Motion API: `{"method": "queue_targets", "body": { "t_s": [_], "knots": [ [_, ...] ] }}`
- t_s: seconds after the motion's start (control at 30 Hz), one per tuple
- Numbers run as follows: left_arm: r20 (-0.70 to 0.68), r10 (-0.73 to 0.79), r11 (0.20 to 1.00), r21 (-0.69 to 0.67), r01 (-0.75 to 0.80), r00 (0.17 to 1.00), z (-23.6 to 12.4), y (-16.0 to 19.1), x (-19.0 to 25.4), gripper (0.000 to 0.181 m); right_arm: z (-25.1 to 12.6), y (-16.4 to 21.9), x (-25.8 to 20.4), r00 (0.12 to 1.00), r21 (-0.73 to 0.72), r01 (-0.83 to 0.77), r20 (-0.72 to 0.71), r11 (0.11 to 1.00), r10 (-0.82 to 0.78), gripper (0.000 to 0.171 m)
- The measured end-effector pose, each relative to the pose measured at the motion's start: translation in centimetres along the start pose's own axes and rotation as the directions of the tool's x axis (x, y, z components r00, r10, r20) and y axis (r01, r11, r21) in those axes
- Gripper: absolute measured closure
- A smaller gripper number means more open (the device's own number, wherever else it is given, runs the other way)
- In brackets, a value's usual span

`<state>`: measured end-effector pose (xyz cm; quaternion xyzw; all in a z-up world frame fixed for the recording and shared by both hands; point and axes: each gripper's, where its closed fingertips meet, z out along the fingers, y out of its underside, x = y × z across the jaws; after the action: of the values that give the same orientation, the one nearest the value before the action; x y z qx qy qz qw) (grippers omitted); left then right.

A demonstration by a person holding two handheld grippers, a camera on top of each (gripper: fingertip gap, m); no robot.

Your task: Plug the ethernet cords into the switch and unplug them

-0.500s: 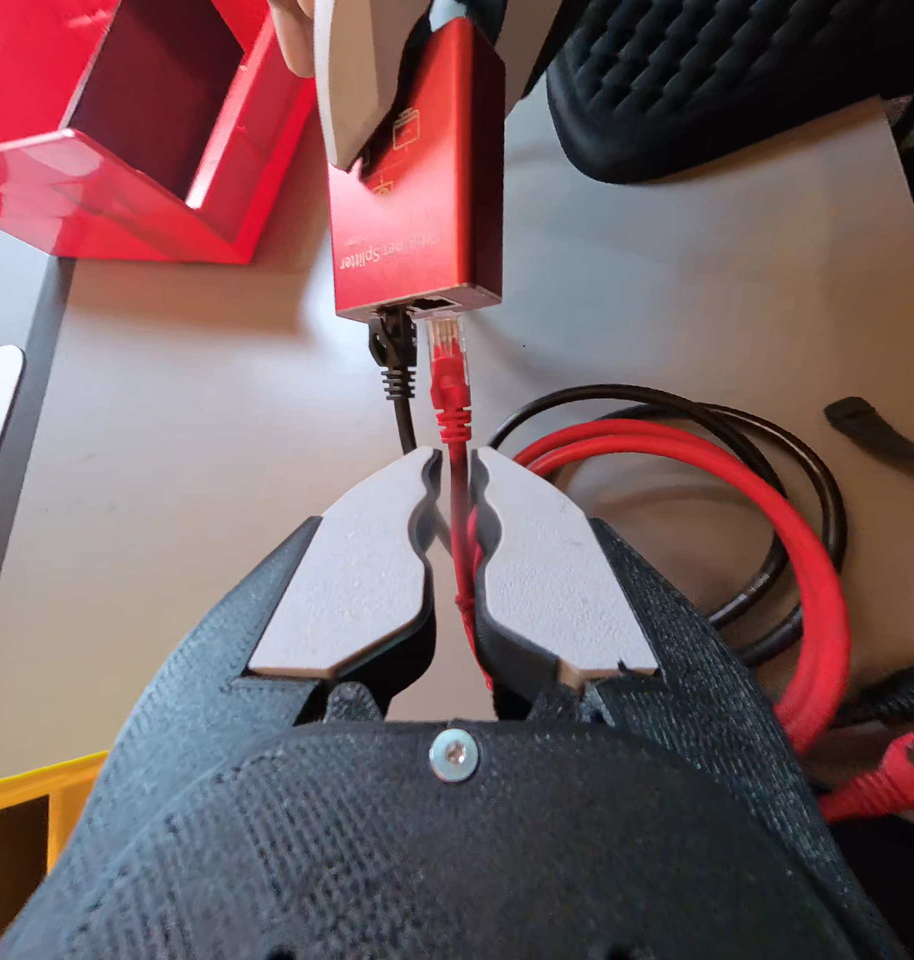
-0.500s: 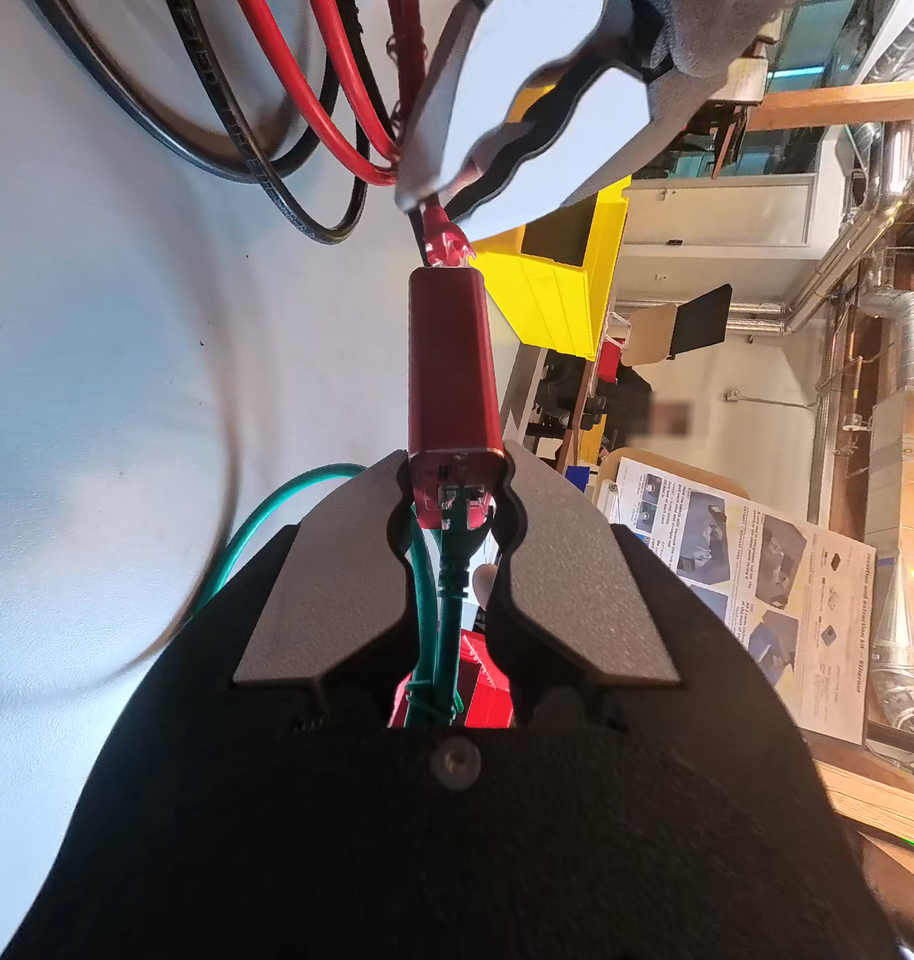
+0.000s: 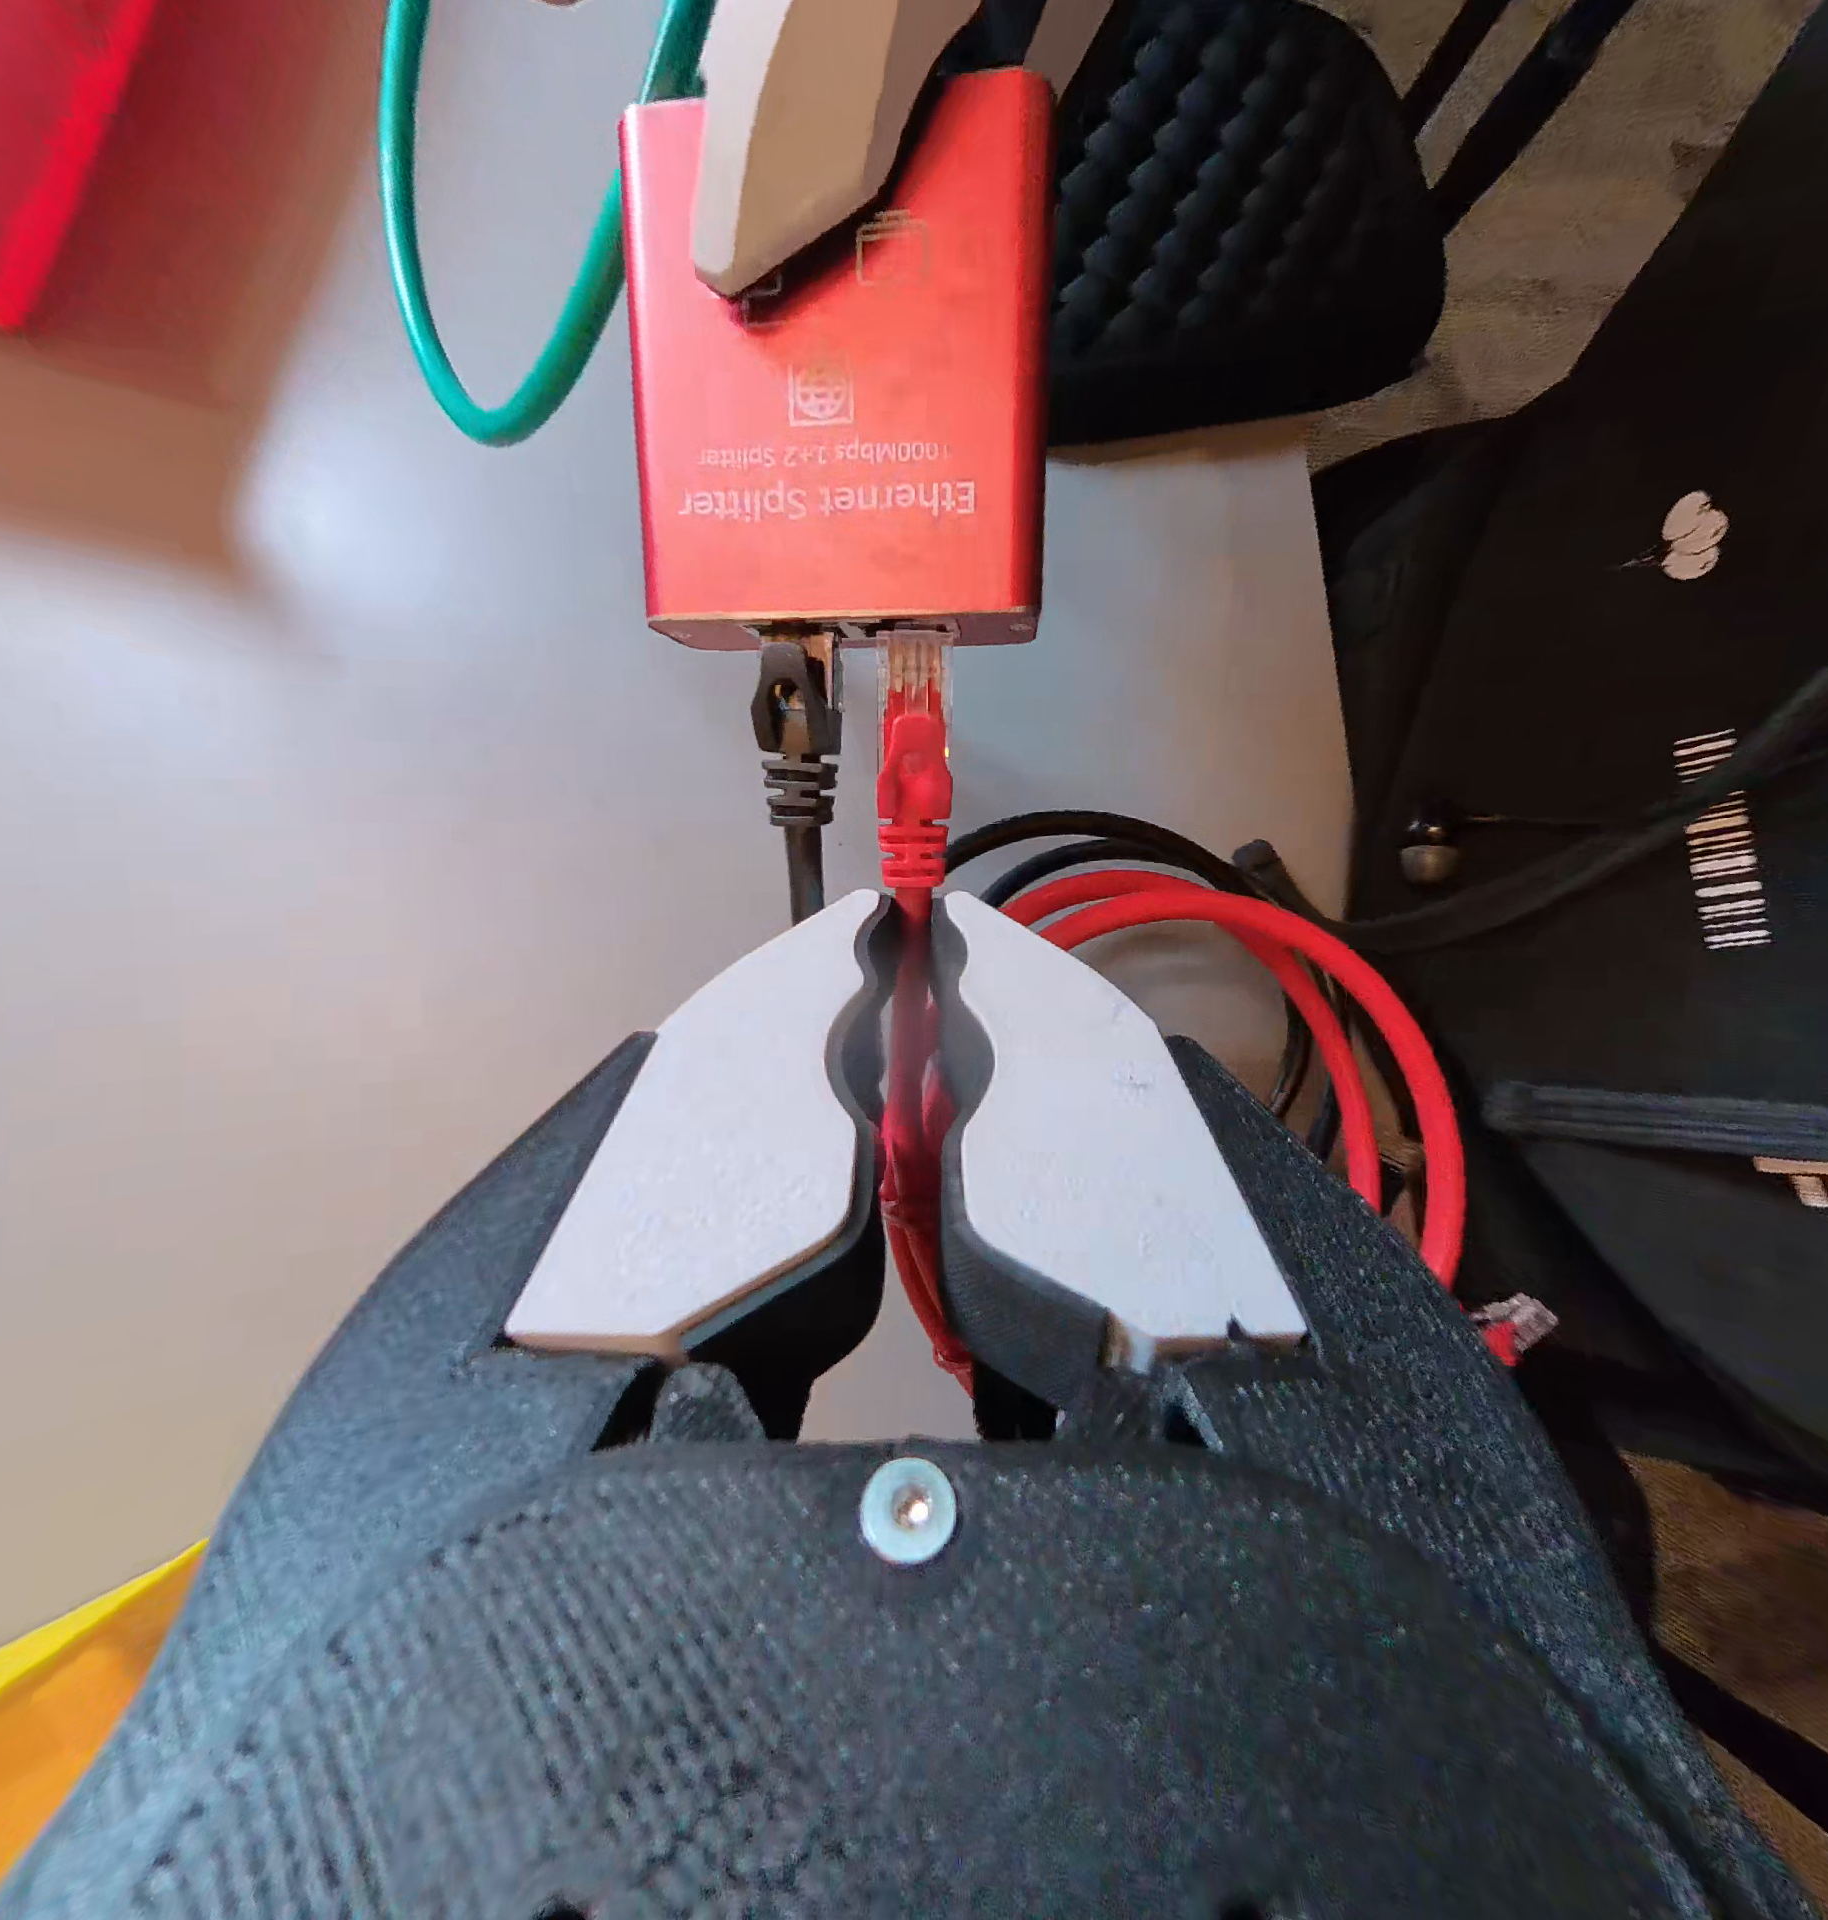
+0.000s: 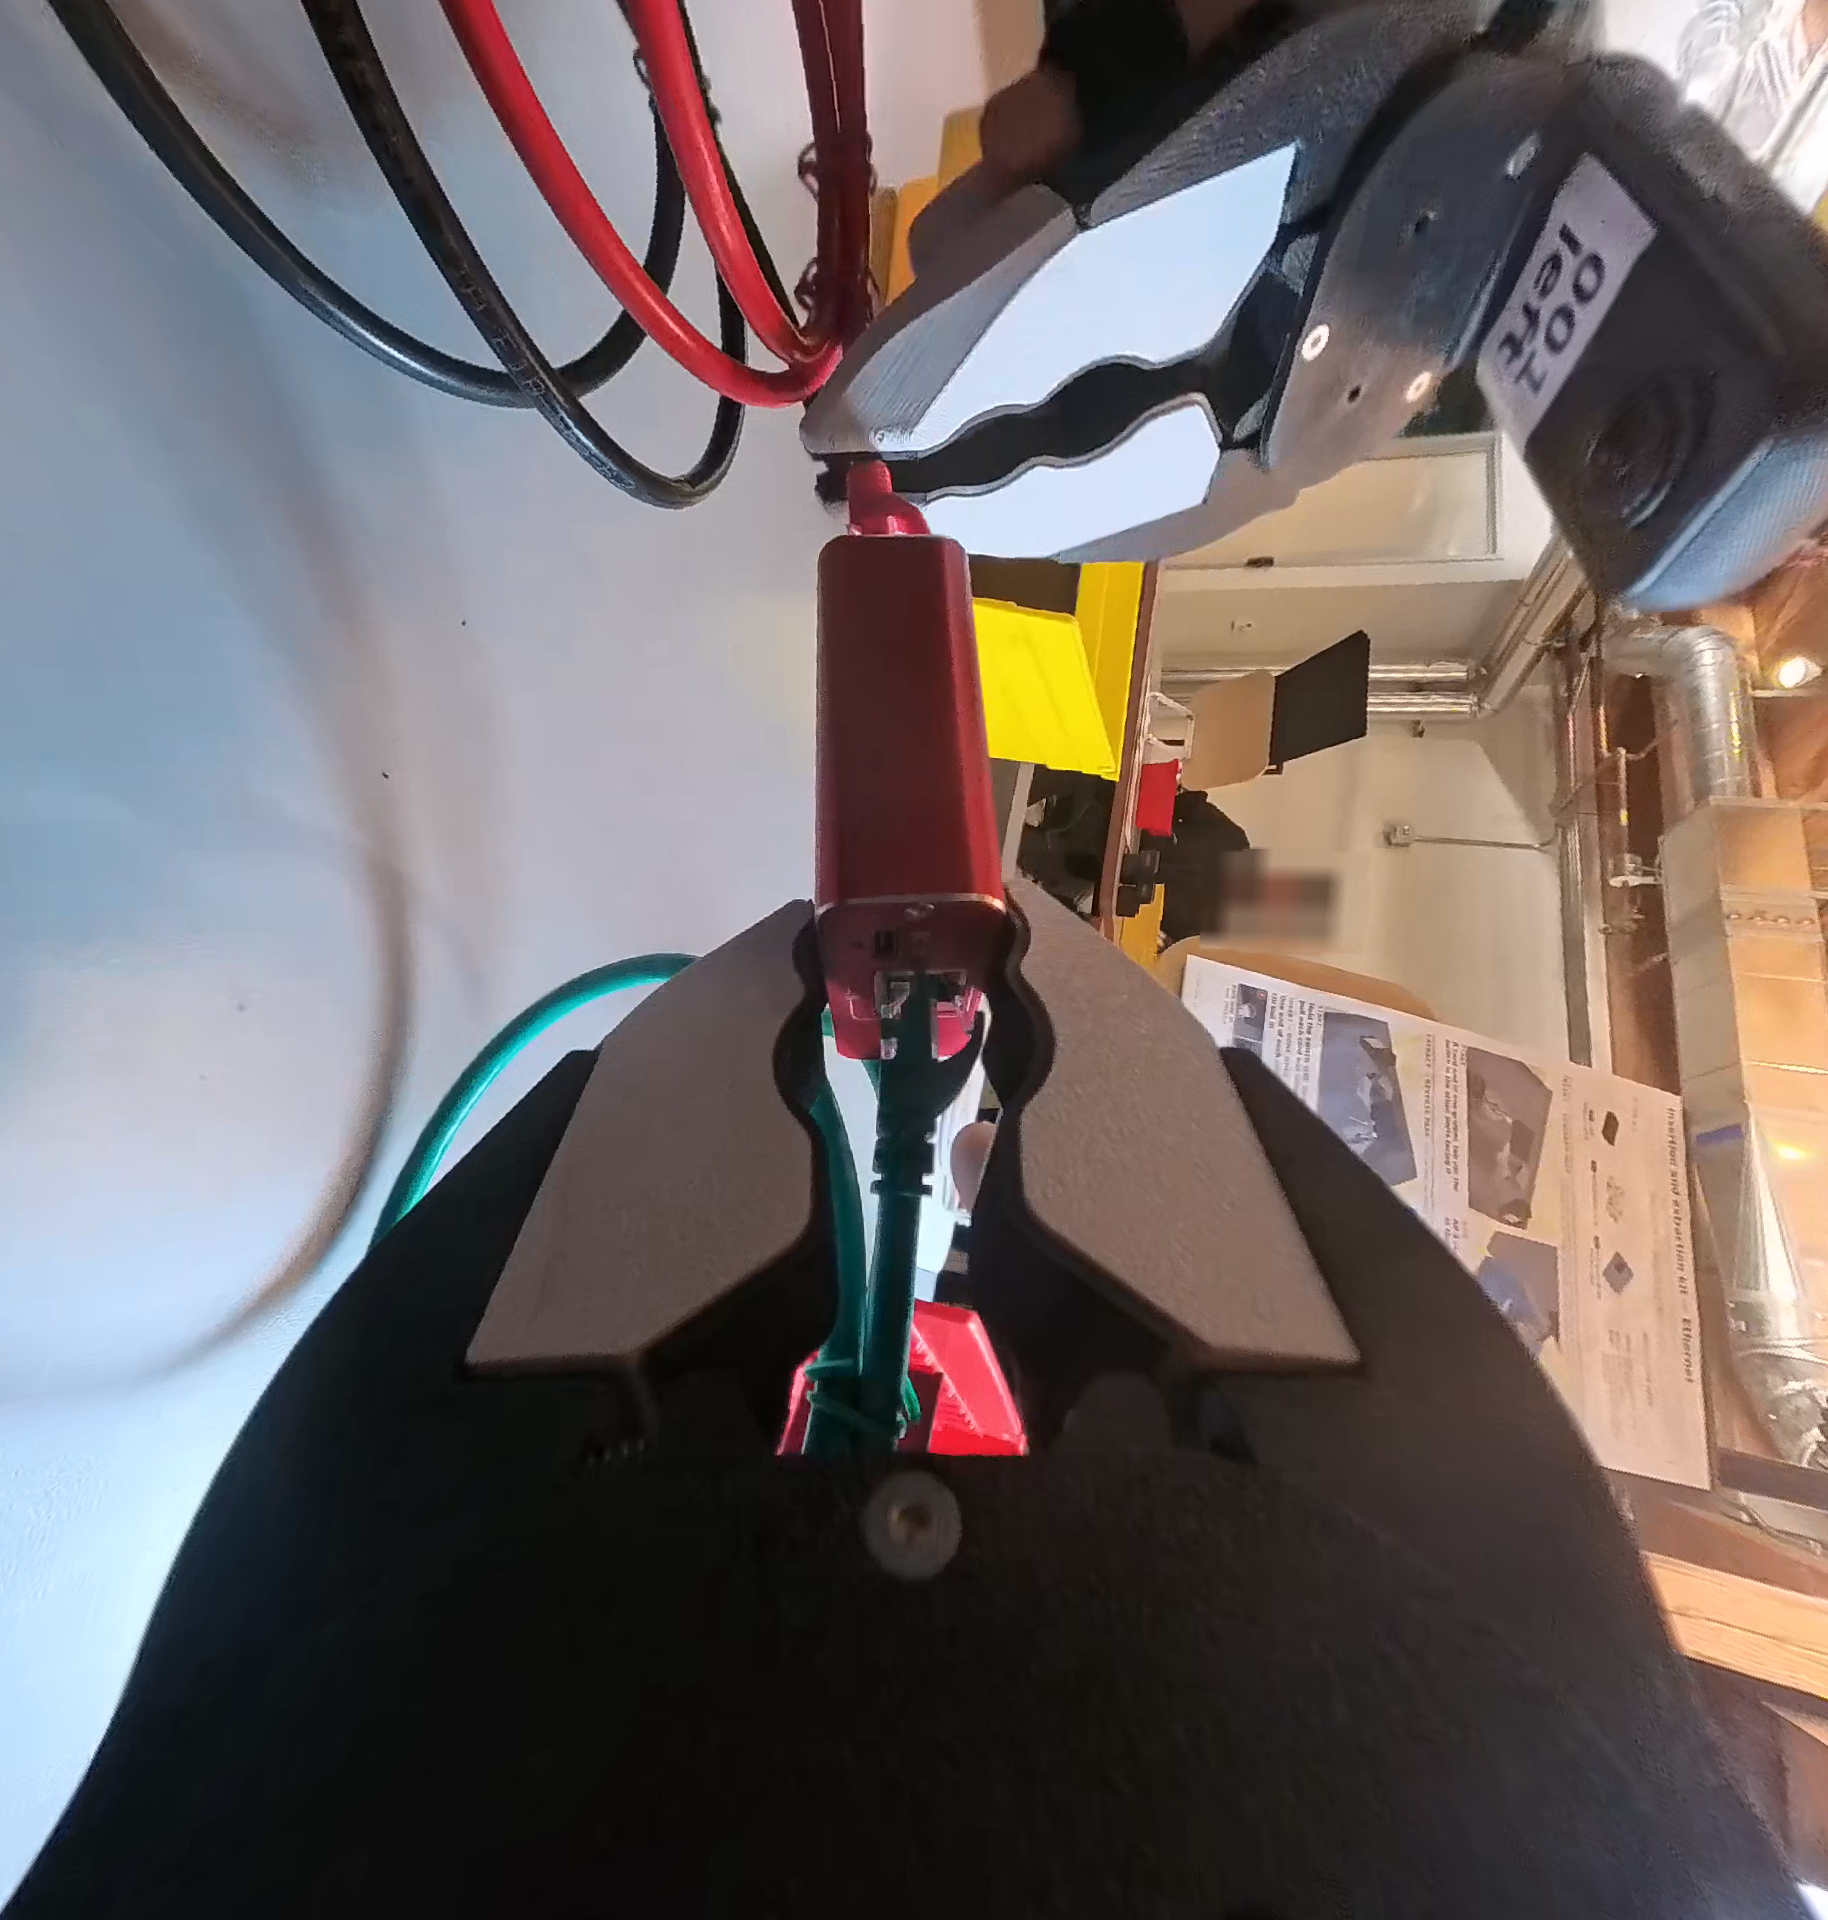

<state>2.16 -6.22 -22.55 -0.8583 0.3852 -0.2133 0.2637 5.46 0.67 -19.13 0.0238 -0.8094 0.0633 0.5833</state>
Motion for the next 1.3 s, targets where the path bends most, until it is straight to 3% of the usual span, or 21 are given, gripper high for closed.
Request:
{"method": "queue_targets", "body": {
  "t_s": [0.53,0.9,1.13,1.23,1.3],
  "knots": [
    [0.007,-0.044,0.989,-0.138,0.044,0.999,-1.5,-1.1,0.4,0.176,-0.6,-0.6,0.9,0.999,0.017,0.028,-0.043,0.999,-0.027,0.144],
    [-0.075,-0.243,0.963,-0.136,0.231,0.967,-1.0,-0.9,0.9,0.176,-0.8,-0.9,1.1,0.994,0.000,0.078,-0.076,0.997,-0.078,0.144],
    [-0.119,-0.194,0.974,-0.144,0.177,0.974,-0.9,-1.4,1.9,0.176,-0.7,-1.7,0.9,0.994,0.040,0.094,-0.052,0.995,-0.092,0.144],
    [-0.079,-0.132,0.968,-0.225,0.111,0.988,-0.4,-0.6,1.9,0.177,-0.3,-2.0,0.7,0.992,0.041,0.129,-0.021,0.991,-0.128,0.144],
    [-0.080,-0.123,0.977,-0.187,0.106,0.989,-0.5,-1.0,1.8,0.177,-0.3,-1.7,0.8,0.992,0.033,0.129,-0.011,0.991,-0.128,0.144]
  ]
}}
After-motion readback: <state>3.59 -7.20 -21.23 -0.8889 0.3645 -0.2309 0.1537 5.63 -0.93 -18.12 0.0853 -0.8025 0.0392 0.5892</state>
